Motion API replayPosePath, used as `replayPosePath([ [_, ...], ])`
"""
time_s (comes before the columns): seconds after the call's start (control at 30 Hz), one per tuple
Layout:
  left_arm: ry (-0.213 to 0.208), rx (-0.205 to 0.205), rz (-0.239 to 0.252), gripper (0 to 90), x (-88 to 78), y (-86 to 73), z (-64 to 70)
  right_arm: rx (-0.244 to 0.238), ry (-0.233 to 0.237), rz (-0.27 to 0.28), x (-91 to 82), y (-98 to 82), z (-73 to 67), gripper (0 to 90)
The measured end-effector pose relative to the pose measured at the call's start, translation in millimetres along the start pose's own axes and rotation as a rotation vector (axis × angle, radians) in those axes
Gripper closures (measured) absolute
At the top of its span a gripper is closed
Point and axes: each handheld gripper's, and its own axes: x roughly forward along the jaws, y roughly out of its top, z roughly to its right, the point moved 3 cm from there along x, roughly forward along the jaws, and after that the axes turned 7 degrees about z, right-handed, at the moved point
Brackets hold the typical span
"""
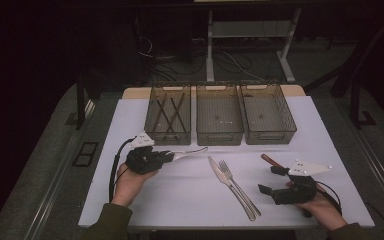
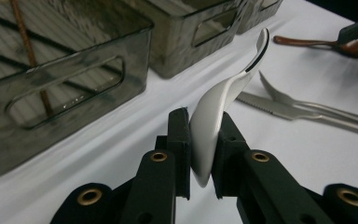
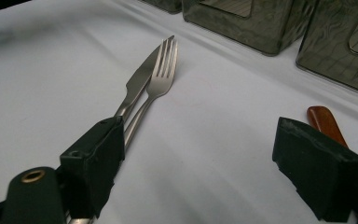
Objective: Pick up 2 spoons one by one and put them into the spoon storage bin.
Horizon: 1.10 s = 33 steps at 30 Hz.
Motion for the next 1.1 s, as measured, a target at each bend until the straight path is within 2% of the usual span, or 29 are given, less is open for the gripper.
replayPosePath([
  [0.47, -0.017, 0.027, 0.027, 78.6, 20.3, 16.9, 9.1, 0.0, 0.0, -0.002, 0.2, -0.2, 0.0, 16.7],
  [1.1, -0.054, 0.066, 0.059, 78.8, 57.2, 45.8, 20.4, 0.005, -0.003, -0.002, -0.4, -0.3, 0.8, 16.7],
])
